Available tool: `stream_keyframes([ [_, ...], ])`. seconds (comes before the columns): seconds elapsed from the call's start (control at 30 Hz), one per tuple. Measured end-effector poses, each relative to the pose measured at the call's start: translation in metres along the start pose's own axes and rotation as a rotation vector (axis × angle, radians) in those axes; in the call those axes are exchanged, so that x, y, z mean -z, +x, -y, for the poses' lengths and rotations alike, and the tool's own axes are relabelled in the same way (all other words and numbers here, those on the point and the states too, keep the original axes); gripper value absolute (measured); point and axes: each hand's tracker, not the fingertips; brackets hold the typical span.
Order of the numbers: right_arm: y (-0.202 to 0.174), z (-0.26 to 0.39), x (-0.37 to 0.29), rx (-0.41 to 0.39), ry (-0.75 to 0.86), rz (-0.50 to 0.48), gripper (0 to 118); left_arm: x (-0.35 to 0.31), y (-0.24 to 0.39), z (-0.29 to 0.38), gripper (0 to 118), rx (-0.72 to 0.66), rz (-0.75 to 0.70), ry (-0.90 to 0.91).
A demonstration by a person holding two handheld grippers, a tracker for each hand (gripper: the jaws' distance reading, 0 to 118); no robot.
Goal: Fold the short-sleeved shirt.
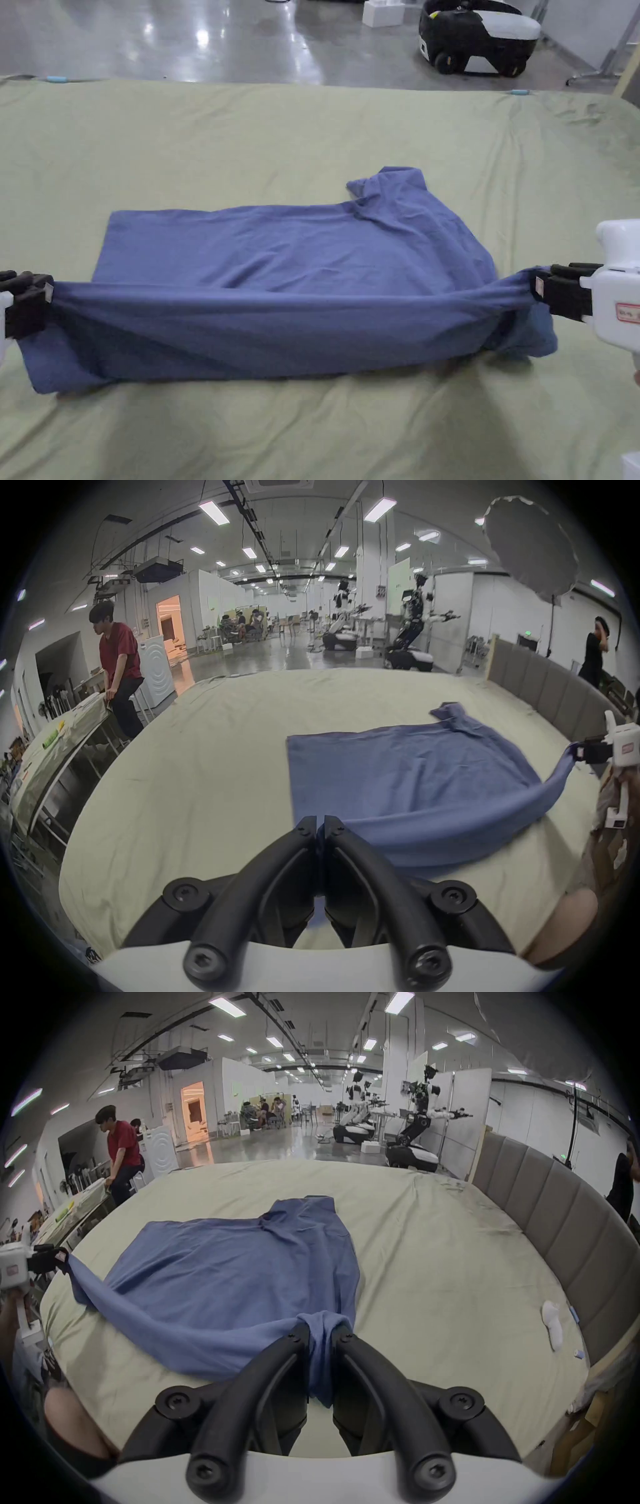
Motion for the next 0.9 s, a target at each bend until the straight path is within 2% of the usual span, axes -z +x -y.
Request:
stream_keyframes([
  [0.13, 0.004, -0.017, 0.061, 0.0, -0.086, 0.022, 15, 0.069, -0.012, -0.001, 2, -0.112, 0.025, -0.143],
  [0.2, 0.003, -0.017, 0.088, -0.024, -0.148, 0.044, 15, 0.093, -0.018, 0.005, 2, -0.148, 0.015, -0.185],
  [0.33, 0.003, -0.012, 0.127, -0.033, -0.183, 0.063, 15, 0.125, -0.02, 0.02, 2, -0.175, 0.024, -0.245],
  [0.37, 0.003, -0.009, 0.132, -0.034, -0.185, 0.056, 24, 0.129, -0.018, 0.023, 5, -0.173, 0.025, -0.252],
  [0.4, 0.002, -0.006, 0.135, -0.034, -0.181, 0.053, 44, 0.129, -0.017, 0.025, 19, -0.175, 0.03, -0.254],
  [0.43, 0.001, -0.004, 0.132, -0.031, -0.166, 0.063, 75, 0.126, -0.015, 0.027, 46, -0.173, 0.021, -0.249],
  [0.47, 0.003, -0.004, 0.128, -0.01, -0.155, 0.087, 104, 0.119, -0.013, 0.027, 88, -0.166, 0.01, -0.235],
  [0.5, 0.006, -0.003, 0.12, 0.027, -0.138, 0.107, 109, 0.109, -0.016, 0.026, 107, -0.162, 0.029, -0.203],
  [0.53, 0.009, -0.002, 0.11, 0.053, -0.109, 0.101, 109, 0.097, -0.018, 0.025, 115, -0.169, 0.093, -0.163],
  [0.57, 0.01, -0.003, 0.092, 0.073, -0.046, 0.12, 109, 0.082, -0.021, 0.025, 116, -0.174, 0.134, -0.117],
  [0.63, 0.01, 0.0, 0.053, 0.106, 0.094, 0.145, 109, 0.047, -0.023, 0.023, 116, -0.175, 0.091, -0.067],
  [0.7, 0.008, 0.009, 0.017, 0.152, 0.169, 0.117, 108, 0.007, -0.026, 0.03, 110, -0.201, 0.055, 0.027],
  [0.73, 0.005, 0.016, 0.002, 0.168, 0.16, 0.074, 105, -0.018, -0.026, 0.036, 97, -0.219, 0.063, 0.071],
  [0.77, 0.001, 0.023, -0.011, 0.172, 0.146, 0.038, 97, -0.036, -0.024, 0.043, 68, -0.222, 0.067, 0.106],
  [0.8, -0.007, 0.034, -0.025, 0.166, 0.16, 0.034, 89, -0.055, -0.02, 0.052, 56, -0.219, 0.047, 0.143],
  [0.83, -0.016, 0.048, -0.041, 0.15, 0.225, 0.037, 89, -0.073, -0.015, 0.062, 56, -0.201, 0.002, 0.175],
  [0.87, -0.027, 0.059, -0.053, 0.101, 0.258, 0.076, 56, -0.086, -0.008, 0.074, 14, -0.193, -0.041, 0.204],
  [0.9, -0.037, 0.069, -0.058, 0.07, 0.275, 0.125, 14, -0.095, -0.004, 0.086, 0, -0.208, -0.076, 0.236],
])
